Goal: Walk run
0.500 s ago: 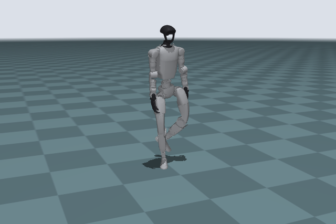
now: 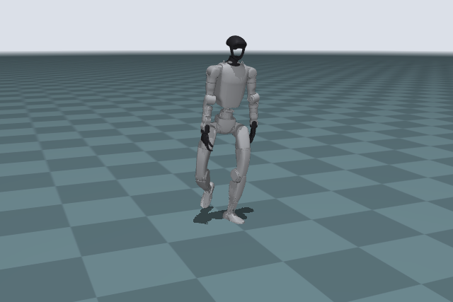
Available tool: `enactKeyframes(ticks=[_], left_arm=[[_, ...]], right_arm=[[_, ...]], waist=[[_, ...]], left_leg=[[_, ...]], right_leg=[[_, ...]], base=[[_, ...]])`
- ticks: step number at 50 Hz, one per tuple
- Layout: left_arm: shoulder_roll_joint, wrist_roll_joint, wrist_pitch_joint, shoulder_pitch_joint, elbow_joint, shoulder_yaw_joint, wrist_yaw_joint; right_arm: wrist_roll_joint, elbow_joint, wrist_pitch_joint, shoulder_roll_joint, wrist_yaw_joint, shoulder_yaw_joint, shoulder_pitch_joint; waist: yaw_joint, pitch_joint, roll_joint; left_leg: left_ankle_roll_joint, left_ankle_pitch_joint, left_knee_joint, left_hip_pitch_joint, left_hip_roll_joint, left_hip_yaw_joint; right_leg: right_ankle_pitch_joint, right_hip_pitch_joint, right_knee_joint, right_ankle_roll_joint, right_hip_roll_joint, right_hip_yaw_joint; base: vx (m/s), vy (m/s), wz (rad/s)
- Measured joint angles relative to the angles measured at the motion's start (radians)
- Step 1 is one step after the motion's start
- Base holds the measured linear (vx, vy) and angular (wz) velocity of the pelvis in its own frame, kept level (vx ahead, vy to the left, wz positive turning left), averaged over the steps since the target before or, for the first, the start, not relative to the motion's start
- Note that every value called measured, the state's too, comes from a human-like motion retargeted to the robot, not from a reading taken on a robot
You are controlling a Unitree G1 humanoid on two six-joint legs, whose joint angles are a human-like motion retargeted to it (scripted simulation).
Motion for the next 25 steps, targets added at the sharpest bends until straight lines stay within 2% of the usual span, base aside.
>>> enactKeyframes(ticks=[2, 5, 9, 11, 13, 14, 16, 17, 18, 20, 22, 23, 25], left_arm=[[0.005, -0.020, -0.020, -0.056, -0.052, -0.024, 0.012], [0.029, -0.039, -0.065, -0.136, -0.145, -0.077, -0.013], [0.092, -0.054, -0.133, -0.236, -0.285, -0.145, -0.064], [0.117, -0.064, -0.166, -0.274, -0.347, -0.177, -0.068], [0.120, -0.076, -0.197, -0.291, -0.389, -0.197, -0.050], [0.113, -0.084, -0.209, -0.286, -0.400, -0.198, -0.033], [0.088, -0.098, -0.226, -0.253, -0.403, -0.182, 0.003], [0.071, -0.100, -0.228, -0.225, -0.395, -0.164, 0.015], [0.054, -0.093, -0.223, -0.188, -0.384, -0.139, 0.015], [0.008, -0.050, -0.201, -0.117, -0.344, -0.082, 0.008], [-0.030, -0.006, -0.167, -0.058, -0.272, -0.039, 0.008], [-0.036, 0.018, -0.149, -0.036, -0.231, -0.030, 0.004], [-0.033, 0.062, -0.119, -0.007, -0.154, -0.037, 0.001]], right_arm=[[-0.006, 0.024, -0.003, 0.005, -0.002, -0.015, 0.027], [0.020, 0.038, 0.003, 0.007, -0.004, -0.038, 0.072], [0.070, 0.045, 0.034, 0.020, 0.007, -0.085, 0.112], [0.098, 0.049, 0.047, 0.029, 0.025, -0.116, 0.121], [0.126, 0.047, 0.058, 0.035, 0.039, -0.144, 0.131], [0.138, 0.045, 0.062, 0.035, 0.044, -0.153, 0.134], [0.150, 0.044, 0.070, 0.033, 0.045, -0.160, 0.131], [0.150, 0.046, 0.072, 0.032, 0.042, -0.157, 0.126], [0.148, 0.050, 0.072, 0.030, 0.039, -0.148, 0.120], [0.141, 0.053, 0.071, 0.035, 0.029, -0.150, 0.092], [0.147, 0.033, 0.064, 0.034, 0.037, -0.119, 0.074], [0.159, 0.022, 0.055, 0.030, 0.045, -0.092, 0.068], [0.173, 0.008, 0.043, 0.017, 0.054, -0.058, 0.035]], waist=[[-0.076, 0.007, -0.026], [-0.180, 0.006, -0.032], [-0.279, 0.003, -0.056], [-0.313, -0.005, -0.060], [-0.327, -0.019, -0.061], [-0.322, -0.028, -0.059], [-0.313, -0.050, -0.061], [-0.317, -0.060, -0.065], [-0.328, -0.063, -0.070], [-0.378, -0.058, -0.067], [-0.351, -0.061, -0.144], [-0.332, -0.059, -0.183], [-0.308, -0.044, -0.248]], left_leg=[[0.000, 0.016, -0.107, 0.093, -0.081, -0.015], [0.003, 0.002, -0.195, 0.203, -0.136, -0.015], [-0.010, -0.049, -0.249, 0.326, -0.201, -0.090], [-0.025, -0.070, -0.265, 0.384, -0.210, -0.116], [-0.061, -0.066, -0.265, 0.434, -0.206, -0.129], [-0.085, -0.044, -0.256, 0.454, -0.204, -0.139], [-0.138, 0.041, -0.230, 0.489, -0.209, -0.145], [-0.158, 0.113, -0.212, 0.507, -0.216, -0.129], [-0.162, 0.220, -0.185, 0.529, -0.223, -0.088], [-0.112, 0.466, -0.075, 0.545, -0.153, 0.089], [-0.034, 0.592, 0.105, 0.524, -0.173, 0.240], [0.012, 0.584, 0.195, 0.501, -0.185, 0.279], [0.064, 0.427, 0.378, 0.425, -0.147, 0.363]], right_leg=[[-0.064, -0.144, 0.031, 0.041, -0.054, 0.003], [-0.146, -0.299, -0.111, 0.073, -0.088, -0.044], [-0.257, -0.475, -0.510, 0.064, -0.073, 0.002], [-0.273, -0.545, -0.695, 0.068, -0.044, 0.061], [-0.280, -0.594, -0.773, 0.109, -0.034, 0.094], [-0.278, -0.600, -0.758, 0.092, -0.033, 0.088], [-0.231, -0.596, -0.689, 0.011, -0.032, 0.055], [-0.199, -0.592, -0.647, -0.015, -0.033, 0.063], [-0.185, -0.588, -0.597, -0.014, -0.038, 0.126], [-0.229, -0.554, -0.492, -0.006, -0.101, 0.182], [-0.308, -0.470, -0.490, 0.016, -0.138, 0.273], [-0.333, -0.419, -0.498, 0.016, -0.172, 0.256], [-0.372, -0.330, -0.508, 0.035, -0.246, 0.210]], base=[[1.03, -0.02, 0.90], [0.89, -0.09, 1.03], [0.92, -0.20, 0.92], [1.03, -0.33, 0.98], [1.21, -0.36, 0.66], [1.27, -0.37, 0.15], [1.51, -0.44, -0.11], [1.51, -0.43, -0.06], [1.40, -0.36, 0.33], [1.30, -0.29, 0.78], [1.44, -0.42, -0.15], [1.28, -0.41, -0.20], [1.10, -0.34, 0.27]])
